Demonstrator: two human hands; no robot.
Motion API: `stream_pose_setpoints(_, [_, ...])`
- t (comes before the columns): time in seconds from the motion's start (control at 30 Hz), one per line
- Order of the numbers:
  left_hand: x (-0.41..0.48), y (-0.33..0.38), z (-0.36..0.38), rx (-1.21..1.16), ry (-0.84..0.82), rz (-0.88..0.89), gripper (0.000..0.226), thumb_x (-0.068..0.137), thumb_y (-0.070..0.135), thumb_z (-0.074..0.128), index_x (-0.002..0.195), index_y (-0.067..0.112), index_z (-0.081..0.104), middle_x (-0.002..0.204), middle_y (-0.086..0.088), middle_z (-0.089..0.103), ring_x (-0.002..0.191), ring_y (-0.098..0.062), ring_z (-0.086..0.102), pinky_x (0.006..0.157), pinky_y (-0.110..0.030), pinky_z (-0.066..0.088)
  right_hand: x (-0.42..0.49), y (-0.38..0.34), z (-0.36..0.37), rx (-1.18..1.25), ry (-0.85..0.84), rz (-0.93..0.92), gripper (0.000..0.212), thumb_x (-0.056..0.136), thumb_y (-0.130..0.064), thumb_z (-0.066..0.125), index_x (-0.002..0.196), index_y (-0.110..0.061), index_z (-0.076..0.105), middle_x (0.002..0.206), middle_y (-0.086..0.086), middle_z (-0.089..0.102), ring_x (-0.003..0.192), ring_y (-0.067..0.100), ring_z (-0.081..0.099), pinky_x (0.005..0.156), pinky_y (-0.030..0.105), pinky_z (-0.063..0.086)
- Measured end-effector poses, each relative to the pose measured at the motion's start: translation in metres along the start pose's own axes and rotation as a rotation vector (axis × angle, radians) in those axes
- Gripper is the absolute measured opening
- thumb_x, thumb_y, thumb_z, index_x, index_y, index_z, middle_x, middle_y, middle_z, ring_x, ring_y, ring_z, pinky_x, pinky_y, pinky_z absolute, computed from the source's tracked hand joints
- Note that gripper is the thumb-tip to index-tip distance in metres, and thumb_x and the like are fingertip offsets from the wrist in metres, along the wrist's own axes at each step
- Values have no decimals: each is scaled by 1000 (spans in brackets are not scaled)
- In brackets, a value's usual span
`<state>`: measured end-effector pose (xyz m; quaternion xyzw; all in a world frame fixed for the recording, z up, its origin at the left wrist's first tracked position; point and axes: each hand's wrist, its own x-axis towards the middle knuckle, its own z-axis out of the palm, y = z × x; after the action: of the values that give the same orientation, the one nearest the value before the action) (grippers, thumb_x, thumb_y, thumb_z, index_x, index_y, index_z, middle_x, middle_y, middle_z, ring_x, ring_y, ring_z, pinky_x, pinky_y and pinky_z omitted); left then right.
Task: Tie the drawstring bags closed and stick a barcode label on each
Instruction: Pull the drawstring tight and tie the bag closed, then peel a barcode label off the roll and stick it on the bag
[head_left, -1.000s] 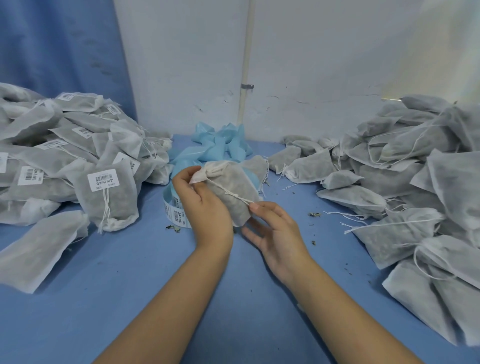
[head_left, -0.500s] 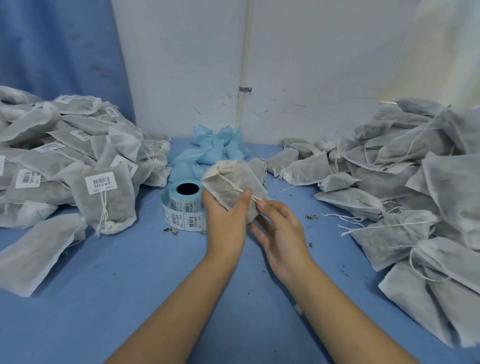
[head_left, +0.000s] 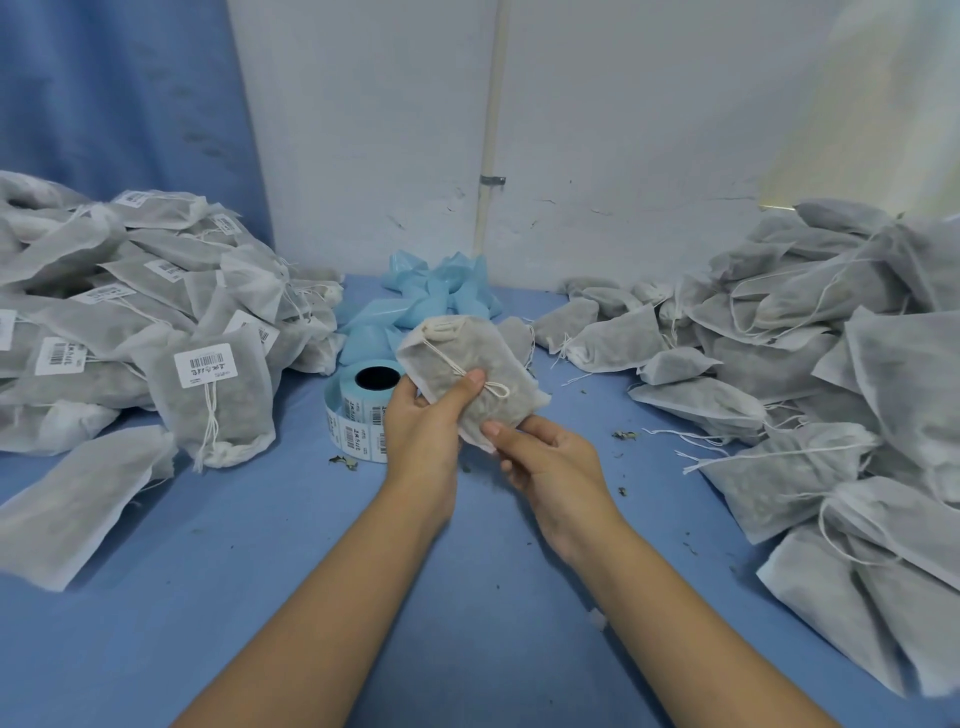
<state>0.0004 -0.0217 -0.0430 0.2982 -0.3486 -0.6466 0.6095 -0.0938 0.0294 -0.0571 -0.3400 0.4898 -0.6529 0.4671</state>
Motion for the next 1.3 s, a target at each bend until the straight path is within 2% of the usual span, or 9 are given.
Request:
stream_pose_setpoints(0.17, [1,4,-3,68,43,37,21,81,-1,68,100,6,62,96,-11,69,90,-25,67,84,-38,54,-2,8,-3,-450,-6,-135,5,81,-10,73,79,-12,69,64,2,68,56,9,58,60,19,49])
stream_pose_setpoints(0.3, [6,10,-11,189,34,116,19,79,-3,68,84,15,64,73,4,71,68,-11,69,61,-22,56,0,17,-3,-890,-30,-326,14,87,-18,64,93,-23,52,77,-6,60,62,3,52,61,18,41])
stream_pose_setpoints(0.5, [8,17,-20,172,34,129,31,70,-18,60,76,12,66,62,7,69,58,-7,64,55,-18,52,12,21,9,-1418,-51,-328,22,100,-32,36,107,-14,49,111,6,55,98,32,54,73,36,40])
stream_pose_setpoints(0.63, [7,14,-25,272,37,176,31,65,-18,52,61,12,58,53,8,58,54,-10,53,53,-18,45,11,20,8,-1295,-12,-387,17,98,-25,35,112,-25,44,93,3,59,83,30,54,64,35,37])
stream_pose_setpoints(0.77, [3,12,-28,473,-21,232,26,60,0,50,46,22,53,49,15,46,52,-4,41,54,-24,34,15,17,-2,-986,187,-362,12,100,-17,41,100,-15,53,83,0,59,80,27,55,64,33,32])
stream_pose_setpoints(0.93, [6,3,-36,838,-82,285,37,75,-3,47,72,24,71,106,22,66,95,-10,59,84,-37,47,19,12,-20,-976,349,-370,13,100,-16,40,94,-18,51,96,4,58,82,19,48,66,31,30])
stream_pose_setpoints(1.07, [10,-1,-39,878,-115,267,48,78,-2,48,43,31,51,56,21,50,60,-11,42,60,-31,29,23,12,-26,-901,409,-386,17,101,-15,41,105,-13,57,109,6,57,86,13,46,66,23,27])
stream_pose_setpoints(1.2, [12,-3,-43,799,-179,213,25,66,-1,45,45,14,42,56,12,44,53,-7,34,61,-31,26,19,11,-24,-672,319,-401,39,99,-10,44,135,-25,44,115,-4,58,91,15,59,72,18,41])
stream_pose_setpoints(1.3, [12,1,-42,673,-244,145,5,48,5,43,50,4,38,62,3,42,59,-12,37,61,-29,28,17,14,-20,-691,188,-364,46,98,-9,48,141,-21,39,115,-7,60,99,11,60,75,1,39])
